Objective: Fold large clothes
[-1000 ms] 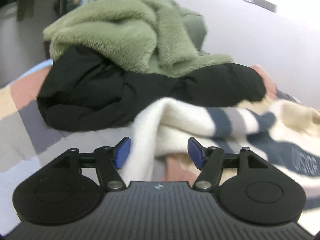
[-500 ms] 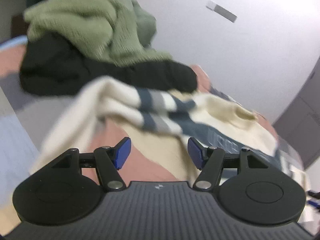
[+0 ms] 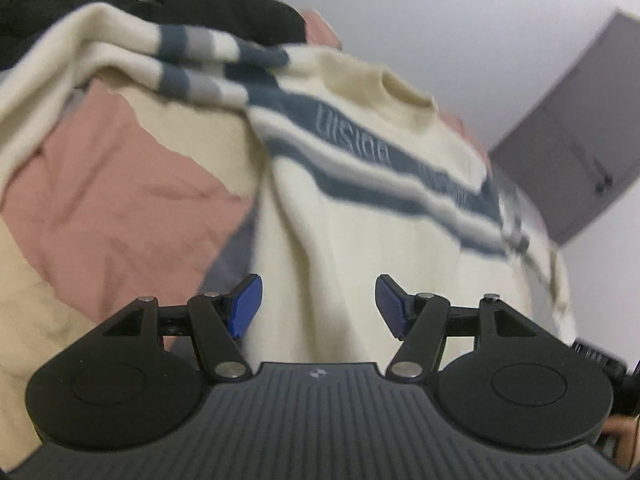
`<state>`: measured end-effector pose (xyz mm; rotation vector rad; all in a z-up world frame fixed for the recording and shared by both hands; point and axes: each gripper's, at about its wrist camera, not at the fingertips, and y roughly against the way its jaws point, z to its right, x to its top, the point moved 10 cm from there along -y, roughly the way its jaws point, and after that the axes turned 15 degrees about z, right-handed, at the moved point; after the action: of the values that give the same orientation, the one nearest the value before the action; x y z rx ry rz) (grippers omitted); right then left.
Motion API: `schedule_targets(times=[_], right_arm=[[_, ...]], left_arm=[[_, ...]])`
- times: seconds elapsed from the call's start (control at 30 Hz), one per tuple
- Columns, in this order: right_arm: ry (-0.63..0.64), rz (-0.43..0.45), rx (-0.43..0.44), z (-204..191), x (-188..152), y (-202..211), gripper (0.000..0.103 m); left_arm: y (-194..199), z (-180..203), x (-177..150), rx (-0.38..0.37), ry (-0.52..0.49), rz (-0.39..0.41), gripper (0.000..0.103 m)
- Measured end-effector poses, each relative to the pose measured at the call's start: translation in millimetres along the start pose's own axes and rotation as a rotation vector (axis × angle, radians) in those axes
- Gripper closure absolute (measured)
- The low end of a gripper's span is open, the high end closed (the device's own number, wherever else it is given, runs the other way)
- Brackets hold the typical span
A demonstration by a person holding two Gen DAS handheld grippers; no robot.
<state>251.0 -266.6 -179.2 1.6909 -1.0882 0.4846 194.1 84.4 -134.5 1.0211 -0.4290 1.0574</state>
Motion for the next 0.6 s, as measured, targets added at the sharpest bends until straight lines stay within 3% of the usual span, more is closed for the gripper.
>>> schedule_targets(times=[0.23, 0.37, 0.4, 0.47, 0.53, 0.57, 0.6], right_arm=[[-0.114, -0.048, 0.005, 18, -28, -6, 0.029], [-0.062, -0.039, 0.046, 5, -29, -9, 0.029], [-0.049, -0.046, 0.050, 1, -31, -11, 0.034], [-0.025, -0.062, 0.053, -2, -37, -15, 0.044], [0.015, -0.062, 0.046, -4, -39, -15, 0.063], [0.033, -0.057, 0.055, -6, -38, -14, 0.069], [0.047, -0.049, 0.069, -9, -37, -11, 0.077]], left_arm=[[-24, 8, -22, -0.016, -0.091, -0.047, 0.036], [-34, 8, -33, 0.002, -0.159, -0.061, 0.039], [-36, 9, -36, 0.010, -0.186, -0.061, 0.041], [-37, 9, -39, 0.031, -0.225, -0.058, 0.052], [-35, 7, -38, 0.045, -0.217, -0.049, 0.070], [-34, 6, -38, 0.038, -0.205, -0.056, 0.088], [-32, 7, -38, 0.025, -0.184, -0.065, 0.092]])
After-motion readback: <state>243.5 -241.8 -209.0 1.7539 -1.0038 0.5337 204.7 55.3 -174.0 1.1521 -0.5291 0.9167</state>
